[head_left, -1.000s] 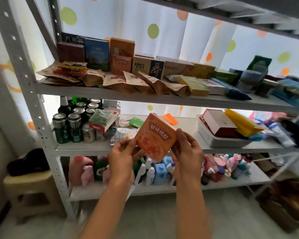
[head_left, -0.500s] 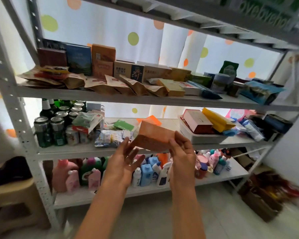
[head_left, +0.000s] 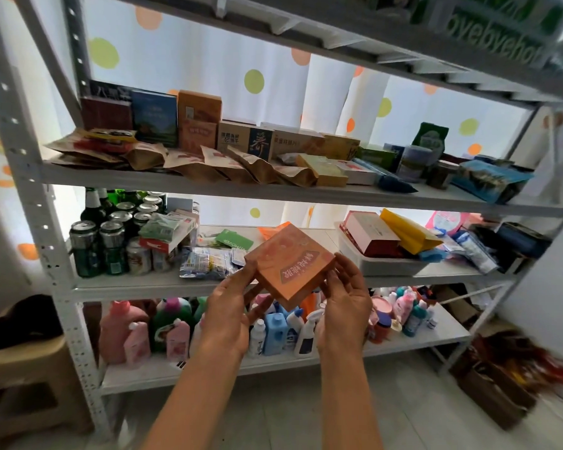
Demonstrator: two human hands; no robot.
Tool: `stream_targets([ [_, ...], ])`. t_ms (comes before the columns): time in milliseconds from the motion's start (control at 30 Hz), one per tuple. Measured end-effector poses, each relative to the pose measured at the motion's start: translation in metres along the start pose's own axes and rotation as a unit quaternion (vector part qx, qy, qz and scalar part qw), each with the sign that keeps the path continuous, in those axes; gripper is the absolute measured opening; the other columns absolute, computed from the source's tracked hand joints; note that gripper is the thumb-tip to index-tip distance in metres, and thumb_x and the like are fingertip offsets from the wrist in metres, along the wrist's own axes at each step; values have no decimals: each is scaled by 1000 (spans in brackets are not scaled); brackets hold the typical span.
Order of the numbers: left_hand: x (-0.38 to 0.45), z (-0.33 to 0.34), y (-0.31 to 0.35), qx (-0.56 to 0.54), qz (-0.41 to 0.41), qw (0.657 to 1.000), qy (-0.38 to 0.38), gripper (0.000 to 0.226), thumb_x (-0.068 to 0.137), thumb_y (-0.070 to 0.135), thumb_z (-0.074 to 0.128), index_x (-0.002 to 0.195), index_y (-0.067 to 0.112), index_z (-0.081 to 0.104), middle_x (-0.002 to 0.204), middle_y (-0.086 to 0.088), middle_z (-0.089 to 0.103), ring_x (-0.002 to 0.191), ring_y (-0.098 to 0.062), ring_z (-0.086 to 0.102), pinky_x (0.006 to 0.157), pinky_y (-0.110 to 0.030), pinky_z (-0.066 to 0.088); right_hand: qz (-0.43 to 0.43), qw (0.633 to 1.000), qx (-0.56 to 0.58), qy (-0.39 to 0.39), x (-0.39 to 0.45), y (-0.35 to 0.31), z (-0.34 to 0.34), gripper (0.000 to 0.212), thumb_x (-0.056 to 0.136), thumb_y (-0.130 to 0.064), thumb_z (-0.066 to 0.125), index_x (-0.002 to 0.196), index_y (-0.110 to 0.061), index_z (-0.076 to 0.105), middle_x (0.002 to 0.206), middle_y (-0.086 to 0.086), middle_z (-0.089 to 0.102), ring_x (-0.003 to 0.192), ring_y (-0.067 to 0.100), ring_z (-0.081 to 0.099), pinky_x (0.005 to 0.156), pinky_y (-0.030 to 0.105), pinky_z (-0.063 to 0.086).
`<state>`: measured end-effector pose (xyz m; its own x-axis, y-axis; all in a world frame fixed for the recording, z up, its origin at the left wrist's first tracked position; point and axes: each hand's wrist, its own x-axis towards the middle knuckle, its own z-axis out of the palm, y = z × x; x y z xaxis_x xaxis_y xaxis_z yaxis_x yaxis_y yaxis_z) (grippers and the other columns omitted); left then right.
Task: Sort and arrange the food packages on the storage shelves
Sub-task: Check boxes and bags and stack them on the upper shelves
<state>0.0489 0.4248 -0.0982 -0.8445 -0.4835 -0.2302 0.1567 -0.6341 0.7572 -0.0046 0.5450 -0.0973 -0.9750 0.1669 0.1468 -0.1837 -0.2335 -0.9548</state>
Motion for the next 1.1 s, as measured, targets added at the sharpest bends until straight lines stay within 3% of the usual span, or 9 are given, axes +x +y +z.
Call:
stream_targets([
  [133, 3, -2, -2, 13, 11, 1000, -17, 44, 86, 26, 71, 123, 4, 61, 105, -12, 75, 98, -25, 72, 70, -31, 58, 3, 1000, -5, 21, 3, 3, -2, 18, 97, -24, 64, 98, -40, 72, 92, -30, 73, 103, 11, 69, 92, 42, 55],
  [233, 5, -4, -8, 13, 13, 999, -29, 37, 86, 22, 71, 118, 5, 63, 106, -15, 74, 93, -24, 73, 66, -28, 60, 6, 999, 4, 35, 3, 4, -3, 17, 98, -26, 62, 99, -37, 75, 97, -24, 75, 102, 12, 71, 92, 43, 56],
  [467, 14, 1, -23, 61, 24, 997, -45, 21, 90, 11, 67, 111, 10, 64, 110, -14, 73, 105, -30, 70, 88, -42, 57, 35, 998, 12, 50, 5, 6, -12, 13, 95, -38, 64, 106, -34, 69, 106, -11, 75, 102, 15, 71, 81, 30, 57],
  [600, 13, 8, -32, 86, 53, 993, -61, 28, 87, 11, 69, 114, 11, 65, 108, -7, 74, 98, -22, 72, 88, -39, 57, 54, 996, 32, 71, 8, 4, -22, 24, 90, -41, 69, 110, -28, 67, 106, -8, 75, 101, 14, 70, 75, 27, 56],
  [733, 11, 11, -46, 111, 73, 989, -66, 35, 87, -3, 66, 108, 25, 65, 99, 6, 76, 104, -21, 70, 88, -37, 56, 61, 993, 61, 80, 10, 5, -34, 26, 91, -40, 69, 110, -24, 63, 105, -6, 73, 98, 10, 69, 66, 17, 48],
  [900, 6, 15, -52, 135, 75, 986, -58, 38, 91, -4, 62, 106, 31, 63, 104, 6, 74, 104, -19, 69, 84, -34, 56, 100, 986, 117, 71, 12, 12, -40, 19, 91, -30, 71, 106, -24, 64, 101, -2, 75, 96, 16, 72, 75, 23, 57],
  [1000, 9, 12, -55, 160, 63, 984, -46, 34, 96, 1, 56, 115, 29, 63, 111, 1, 72, 106, -20, 67, 92, -41, 56, 118, 976, 174, 53, 16, 13, -42, 15, 91, -19, 70, 105, -20, 66, 91, -3, 78, 97, 20, 73, 81, 31, 60],
  [1100, 10, 11, -58, 163, 42, 985, -36, 40, 96, -4, 46, 120, 23, 63, 112, -3, 71, 106, -23, 64, 95, -45, 55, 122, 976, 175, 46, 19, 13, -43, 23, 89, -19, 72, 111, -20, 69, 99, -5, 78, 103, 19, 71, 76, 29, 58],
])
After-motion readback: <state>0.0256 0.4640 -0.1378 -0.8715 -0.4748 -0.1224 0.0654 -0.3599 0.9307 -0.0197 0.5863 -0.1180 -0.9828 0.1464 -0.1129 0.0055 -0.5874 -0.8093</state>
